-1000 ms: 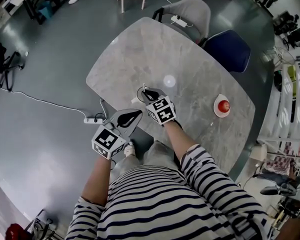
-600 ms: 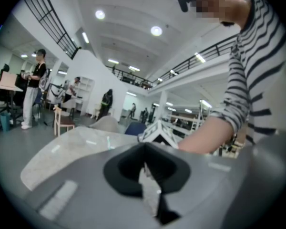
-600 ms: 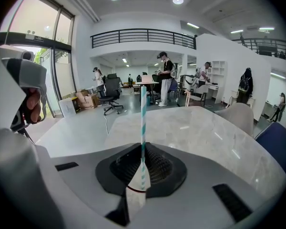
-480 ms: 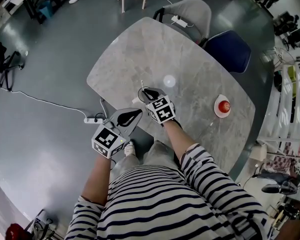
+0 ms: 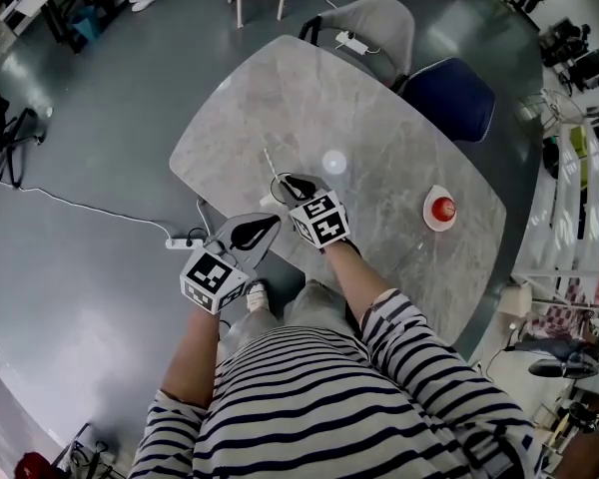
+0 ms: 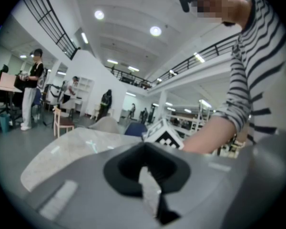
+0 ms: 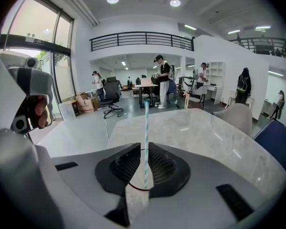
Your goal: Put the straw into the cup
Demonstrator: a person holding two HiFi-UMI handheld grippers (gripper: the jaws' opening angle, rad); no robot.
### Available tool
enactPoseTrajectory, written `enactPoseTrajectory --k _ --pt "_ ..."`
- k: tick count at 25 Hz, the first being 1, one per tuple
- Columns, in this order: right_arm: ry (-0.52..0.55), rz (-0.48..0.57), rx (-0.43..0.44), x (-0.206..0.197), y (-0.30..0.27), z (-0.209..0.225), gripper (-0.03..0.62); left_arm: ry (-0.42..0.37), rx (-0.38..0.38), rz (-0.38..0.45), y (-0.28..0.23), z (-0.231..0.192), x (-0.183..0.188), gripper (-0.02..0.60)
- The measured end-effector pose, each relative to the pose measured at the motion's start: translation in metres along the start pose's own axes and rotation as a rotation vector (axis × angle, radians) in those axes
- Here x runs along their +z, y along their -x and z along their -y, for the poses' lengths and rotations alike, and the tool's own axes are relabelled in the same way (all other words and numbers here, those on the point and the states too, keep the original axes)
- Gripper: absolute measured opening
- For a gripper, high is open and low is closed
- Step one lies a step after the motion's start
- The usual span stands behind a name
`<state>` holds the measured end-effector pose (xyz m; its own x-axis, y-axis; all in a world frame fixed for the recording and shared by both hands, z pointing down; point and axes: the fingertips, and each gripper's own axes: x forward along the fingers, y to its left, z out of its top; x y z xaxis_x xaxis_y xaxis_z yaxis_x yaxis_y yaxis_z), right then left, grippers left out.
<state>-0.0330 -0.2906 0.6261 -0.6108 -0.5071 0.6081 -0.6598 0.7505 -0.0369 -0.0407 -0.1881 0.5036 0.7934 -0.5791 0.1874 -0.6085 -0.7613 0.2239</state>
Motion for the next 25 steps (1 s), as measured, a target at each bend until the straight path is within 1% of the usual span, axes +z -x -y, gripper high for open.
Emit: enactPoseTrajectory --k 10,13,21,25 --pt "-0.006 0.103 -0.005 0.023 0.035 -0.009 0.021 -0.030 0.012 0.009 0.008 -0.002 0.006 0.006" --pt "-0.011 0.146 -0.012 0.033 0.049 -0.015 0.021 -0.044 0.005 0.014 0.010 0.001 0.012 0.006" --pt "0.009 0.273 0.002 0.065 0.104 -0.039 0.021 -0.079 -0.019 0.022 0.022 0.009 0.026 0.006" --pt "0.027 0.311 0.003 0.074 0.130 -0.050 0.021 -0.090 -0.029 0.026 0.031 0.016 0.032 0.006"
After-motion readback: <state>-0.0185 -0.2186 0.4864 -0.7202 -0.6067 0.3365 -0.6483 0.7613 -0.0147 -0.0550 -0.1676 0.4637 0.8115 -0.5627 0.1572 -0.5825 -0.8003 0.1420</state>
